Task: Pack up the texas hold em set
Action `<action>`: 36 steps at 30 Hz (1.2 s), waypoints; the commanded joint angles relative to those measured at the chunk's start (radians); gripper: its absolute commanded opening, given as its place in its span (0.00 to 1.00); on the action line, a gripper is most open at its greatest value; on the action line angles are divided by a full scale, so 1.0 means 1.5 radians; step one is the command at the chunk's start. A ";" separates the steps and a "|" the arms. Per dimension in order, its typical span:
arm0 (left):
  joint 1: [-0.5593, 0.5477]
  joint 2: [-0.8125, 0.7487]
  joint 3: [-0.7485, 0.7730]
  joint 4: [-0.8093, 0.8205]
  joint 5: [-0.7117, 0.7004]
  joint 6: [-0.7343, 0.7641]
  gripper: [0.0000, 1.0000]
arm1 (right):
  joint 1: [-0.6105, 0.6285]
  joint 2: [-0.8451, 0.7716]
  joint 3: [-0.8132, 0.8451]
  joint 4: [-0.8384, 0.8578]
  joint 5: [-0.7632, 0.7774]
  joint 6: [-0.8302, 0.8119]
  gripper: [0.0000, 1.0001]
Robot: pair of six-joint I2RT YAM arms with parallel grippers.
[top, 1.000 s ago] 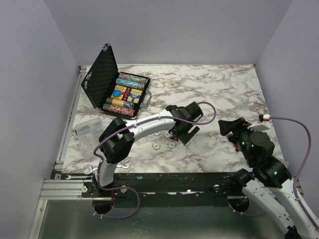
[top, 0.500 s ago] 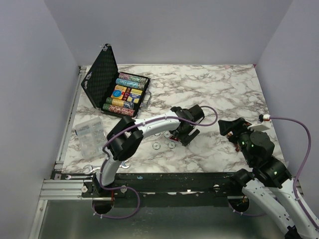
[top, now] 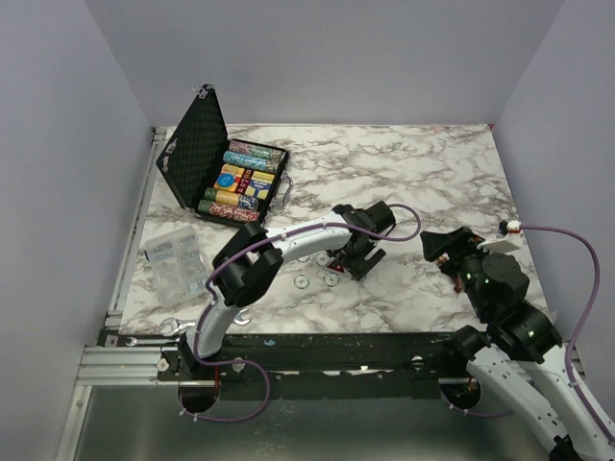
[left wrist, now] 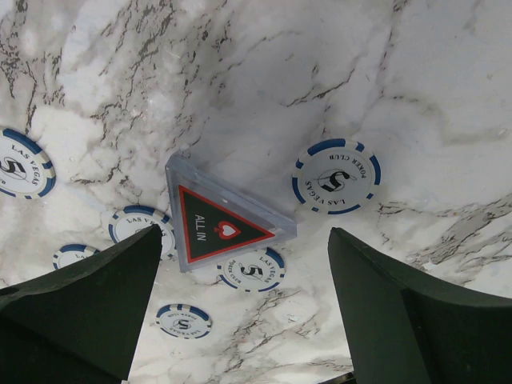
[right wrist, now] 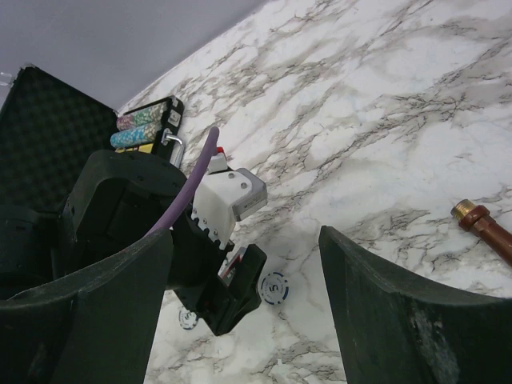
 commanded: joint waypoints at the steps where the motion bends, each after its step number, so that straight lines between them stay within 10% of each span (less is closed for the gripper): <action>1: 0.006 0.026 0.032 -0.016 0.012 0.004 0.82 | 0.000 0.000 0.003 -0.009 0.011 0.000 0.77; 36: 0.024 0.041 0.020 -0.026 0.047 0.002 0.76 | 0.000 0.007 0.000 -0.003 0.009 -0.008 0.79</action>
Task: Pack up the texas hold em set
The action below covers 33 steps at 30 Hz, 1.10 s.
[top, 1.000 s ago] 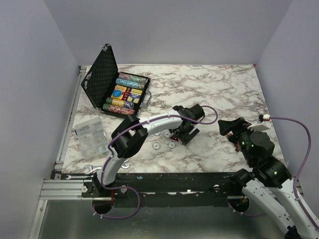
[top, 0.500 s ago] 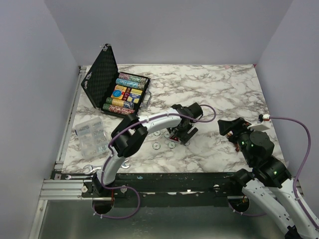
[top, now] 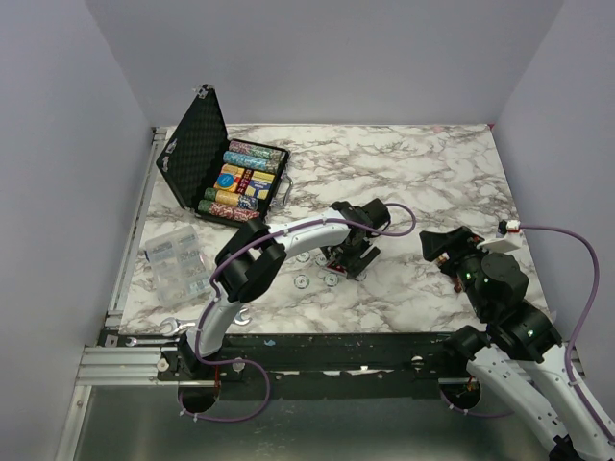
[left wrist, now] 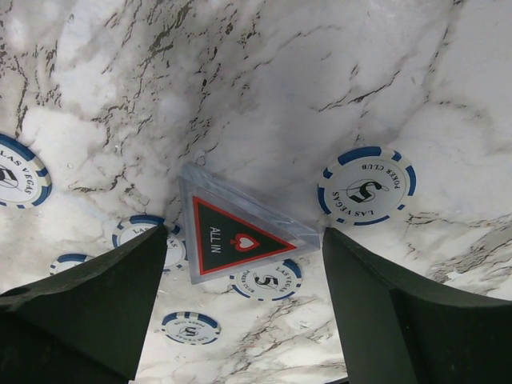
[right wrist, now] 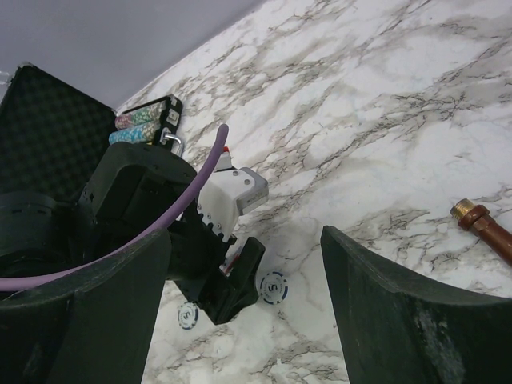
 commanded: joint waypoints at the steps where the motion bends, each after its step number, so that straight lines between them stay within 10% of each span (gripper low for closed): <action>1: 0.000 0.012 0.005 -0.010 0.019 0.002 0.75 | 0.000 0.003 -0.001 -0.003 0.009 -0.008 0.79; 24: 0.005 -0.068 -0.005 0.002 -0.033 -0.001 0.45 | 0.000 0.000 -0.003 0.000 0.002 -0.008 0.79; 33: 0.128 -0.148 -0.009 0.009 -0.029 -0.013 0.44 | 0.000 0.002 -0.011 0.020 -0.019 -0.020 0.79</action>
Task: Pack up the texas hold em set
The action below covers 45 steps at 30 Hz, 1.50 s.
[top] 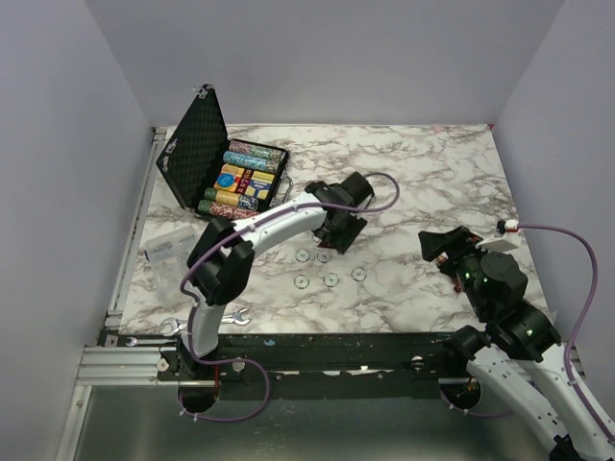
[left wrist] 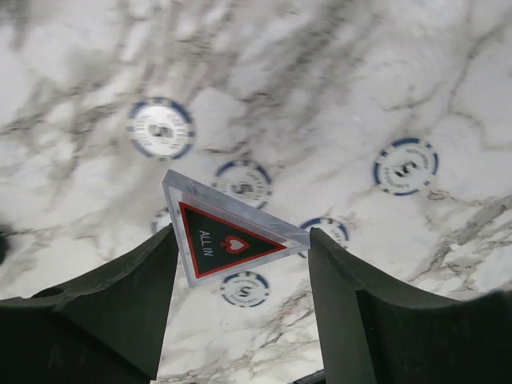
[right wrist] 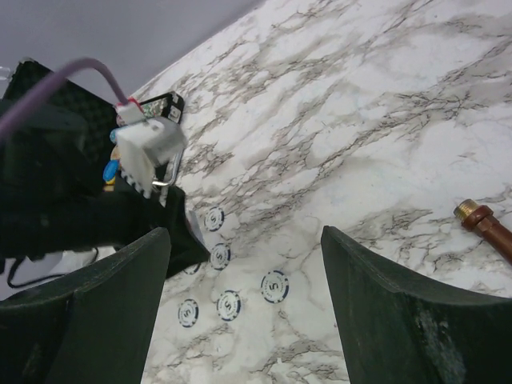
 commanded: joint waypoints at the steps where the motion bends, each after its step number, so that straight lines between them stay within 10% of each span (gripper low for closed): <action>1: 0.109 -0.050 0.025 0.002 -0.009 -0.011 0.44 | 0.000 0.003 -0.011 0.022 -0.018 -0.016 0.79; 17: 0.374 0.130 0.363 -0.061 -0.038 0.052 0.45 | 0.000 0.028 -0.021 0.043 -0.037 -0.027 0.79; 45: 0.416 0.253 0.416 -0.088 -0.010 0.027 0.48 | 0.000 0.066 -0.006 0.047 -0.049 -0.021 0.79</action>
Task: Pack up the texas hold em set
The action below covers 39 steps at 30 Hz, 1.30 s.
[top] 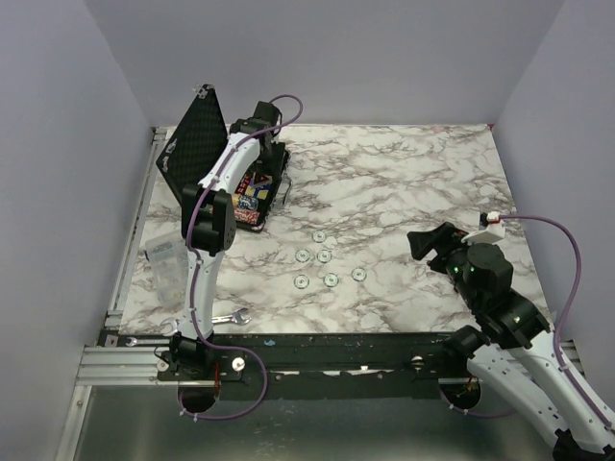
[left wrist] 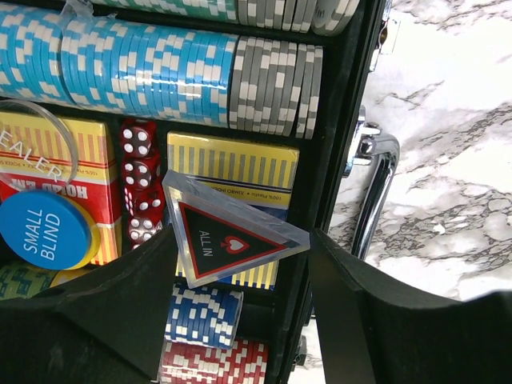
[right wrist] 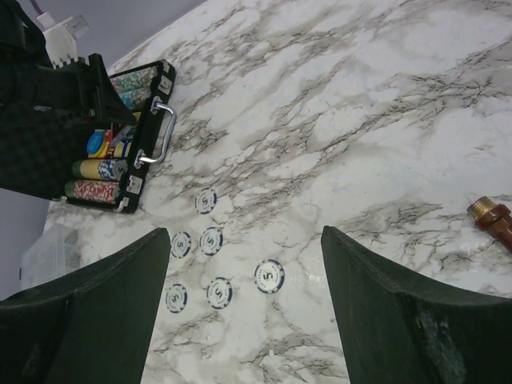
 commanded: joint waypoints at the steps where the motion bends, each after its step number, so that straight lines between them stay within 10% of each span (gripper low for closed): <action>1: 0.005 -0.001 0.017 -0.017 0.009 -0.008 0.49 | 0.000 0.005 0.007 0.010 -0.009 0.002 0.79; 26: 0.007 -0.048 0.010 -0.036 0.001 -0.019 0.84 | 0.000 0.009 0.000 0.013 -0.022 -0.002 0.80; 39: -0.003 -0.453 -0.280 0.062 0.337 -0.142 0.86 | -0.001 0.285 0.025 0.072 -0.165 -0.037 0.85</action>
